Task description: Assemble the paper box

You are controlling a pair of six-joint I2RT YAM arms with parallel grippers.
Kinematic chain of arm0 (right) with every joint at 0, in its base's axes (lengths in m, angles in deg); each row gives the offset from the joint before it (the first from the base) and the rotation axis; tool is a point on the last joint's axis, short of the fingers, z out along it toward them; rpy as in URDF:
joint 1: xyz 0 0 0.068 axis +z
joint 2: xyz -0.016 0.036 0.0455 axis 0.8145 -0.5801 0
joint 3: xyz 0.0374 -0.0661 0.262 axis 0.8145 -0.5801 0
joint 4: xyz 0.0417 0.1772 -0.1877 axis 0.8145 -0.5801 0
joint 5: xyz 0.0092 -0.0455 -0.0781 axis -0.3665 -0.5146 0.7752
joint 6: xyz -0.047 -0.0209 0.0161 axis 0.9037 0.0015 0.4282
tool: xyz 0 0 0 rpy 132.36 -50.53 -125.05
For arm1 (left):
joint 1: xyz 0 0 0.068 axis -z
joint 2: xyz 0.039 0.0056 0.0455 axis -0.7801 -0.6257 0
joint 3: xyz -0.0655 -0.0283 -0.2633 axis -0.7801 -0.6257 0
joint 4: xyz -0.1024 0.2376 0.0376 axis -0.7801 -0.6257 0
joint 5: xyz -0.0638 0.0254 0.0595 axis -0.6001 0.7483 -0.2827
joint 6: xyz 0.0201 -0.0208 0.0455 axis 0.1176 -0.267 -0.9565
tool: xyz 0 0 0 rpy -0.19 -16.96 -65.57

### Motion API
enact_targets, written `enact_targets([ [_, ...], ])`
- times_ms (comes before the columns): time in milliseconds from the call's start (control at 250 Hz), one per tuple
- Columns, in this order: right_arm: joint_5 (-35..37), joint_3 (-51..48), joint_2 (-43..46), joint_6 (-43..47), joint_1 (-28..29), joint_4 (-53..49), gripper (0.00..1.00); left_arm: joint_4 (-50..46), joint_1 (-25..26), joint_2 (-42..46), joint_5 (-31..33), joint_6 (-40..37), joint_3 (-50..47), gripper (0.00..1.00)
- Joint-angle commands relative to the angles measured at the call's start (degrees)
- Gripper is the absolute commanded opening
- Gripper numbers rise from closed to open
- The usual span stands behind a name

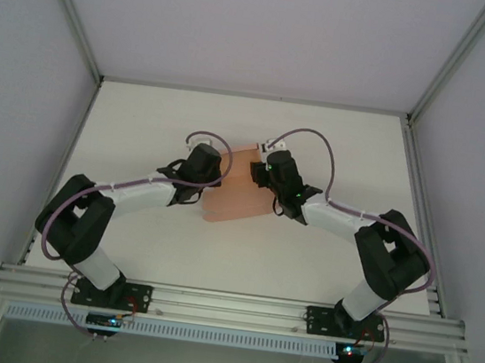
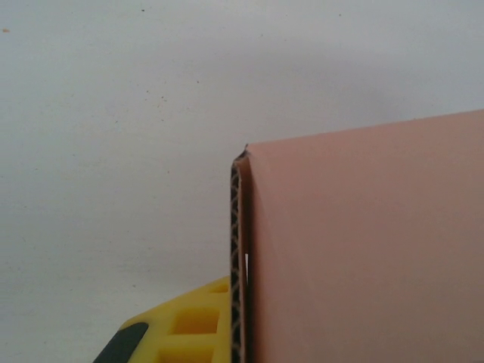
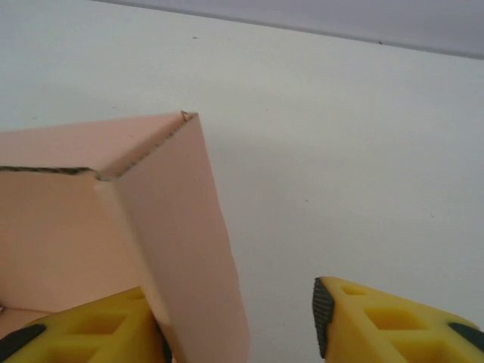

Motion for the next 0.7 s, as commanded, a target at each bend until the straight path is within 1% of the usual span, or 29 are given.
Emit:
enact_targets([
  [0, -5.1, -0.2, 1.9, 1.0, -0.7, 0.4, 0.56, -2.1, -0.5, 1.0, 1.3, -0.4, 1.2, 0.00],
  [152, -4.6, 2.1, 0.6, 1.1, -1.3, -3.4, 0.50, -1.8, -0.5, 1.5, 0.6, -0.8, 0.9, 0.00],
  [312, -6.2, 5.1, -3.0, 0.8, -1.6, -5.0, 0.50, -1.5, -0.4, 1.3, -0.7, -1.8, 1.3, 0.00],
  [416, -7.2, 7.8, -5.6, 0.4, -1.8, -5.8, 0.46, -1.5, -0.4, 1.2, -1.3, -2.1, 1.5, 0.00],
  [448, -7.2, 8.8, -6.3, 0.2, -1.9, -6.5, 0.44, -1.6, -0.4, 1.3, -1.3, -2.0, 1.6, 0.00],
  [516, -6.5, 10.3, -7.6, -1.1, -2.1, -8.2, 0.35, -1.5, -0.5, 1.4, -0.8, -1.7, 1.3, 0.00],
  [600, -6.2, 10.7, -8.2, -1.4, -2.4, -8.8, 0.33, -1.8, -0.4, 1.6, -0.5, -1.4, 1.5, 0.00],
  [664, -5.6, 11.5, -8.9, -1.1, -2.5, -10.2, 0.28, -1.9, -0.4, 1.7, -0.4, -1.5, 1.4, 0.00],
  [695, -4.2, 12.2, -9.3, -1.1, -2.4, -11.3, 0.25, -1.9, -0.4, 1.8, -0.4, -1.5, 1.4, 0.00],
])
